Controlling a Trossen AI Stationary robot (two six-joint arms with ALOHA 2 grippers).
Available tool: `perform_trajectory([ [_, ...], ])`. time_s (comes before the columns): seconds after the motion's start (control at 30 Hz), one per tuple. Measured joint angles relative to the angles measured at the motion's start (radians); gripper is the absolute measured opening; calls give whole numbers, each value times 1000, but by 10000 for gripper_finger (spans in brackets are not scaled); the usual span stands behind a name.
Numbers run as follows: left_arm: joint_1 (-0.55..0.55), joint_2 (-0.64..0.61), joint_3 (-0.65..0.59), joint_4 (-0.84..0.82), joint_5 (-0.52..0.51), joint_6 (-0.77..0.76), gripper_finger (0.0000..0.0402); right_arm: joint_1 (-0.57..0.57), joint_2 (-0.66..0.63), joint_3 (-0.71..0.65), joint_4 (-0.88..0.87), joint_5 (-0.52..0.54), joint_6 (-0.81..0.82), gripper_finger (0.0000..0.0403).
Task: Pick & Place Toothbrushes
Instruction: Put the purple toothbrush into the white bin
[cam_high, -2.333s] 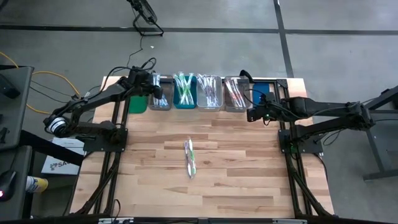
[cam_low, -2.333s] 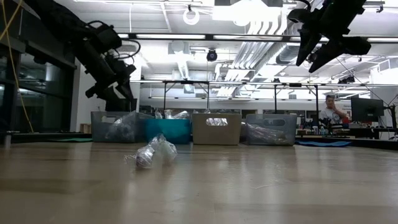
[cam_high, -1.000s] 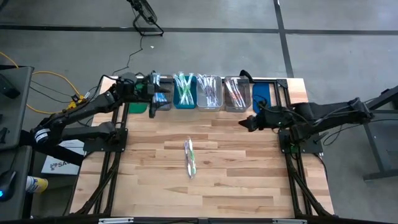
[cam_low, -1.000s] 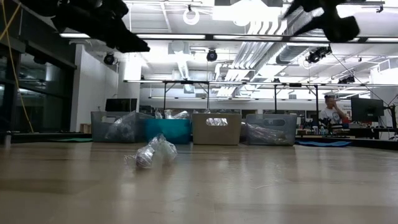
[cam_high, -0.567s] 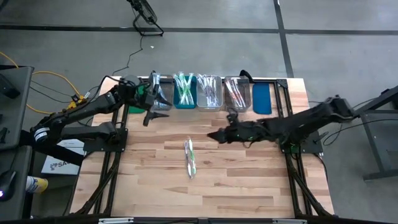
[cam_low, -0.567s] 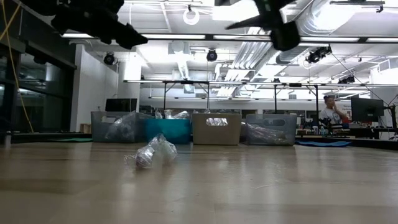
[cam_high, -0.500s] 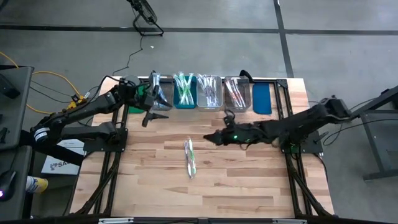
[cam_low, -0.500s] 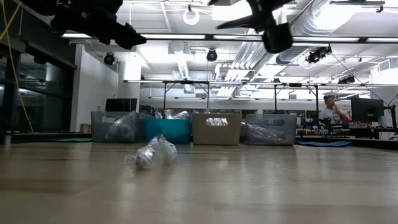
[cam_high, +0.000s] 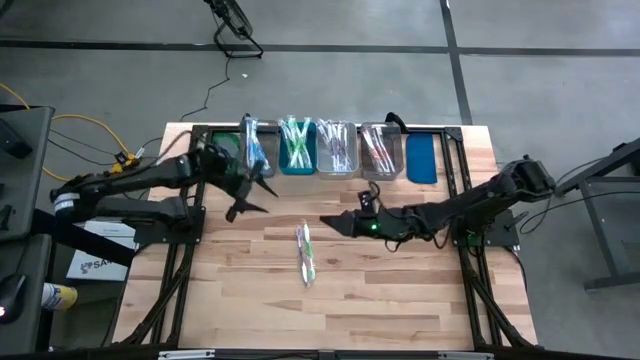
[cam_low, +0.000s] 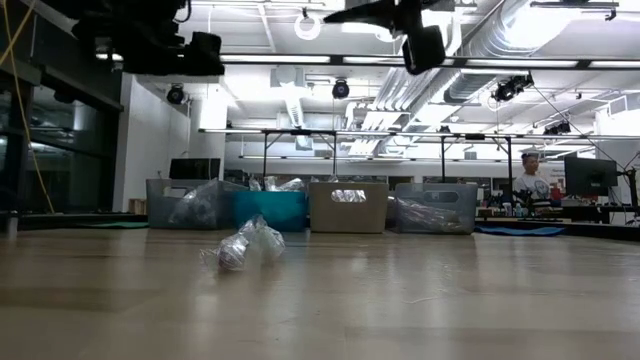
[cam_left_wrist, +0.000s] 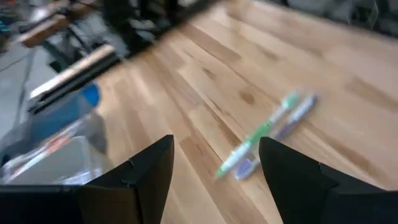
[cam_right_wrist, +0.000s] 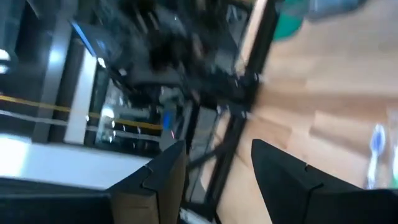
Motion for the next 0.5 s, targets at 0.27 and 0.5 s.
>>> perform_trajectory([
  [0.27,-260,126,0,-2,-327,211,230,-5,-140,1,-114,105,-109,176],
  [0.5,-369,276,0,37,-414,292,230,-6,-308,1,-291,136,-142,176],
])
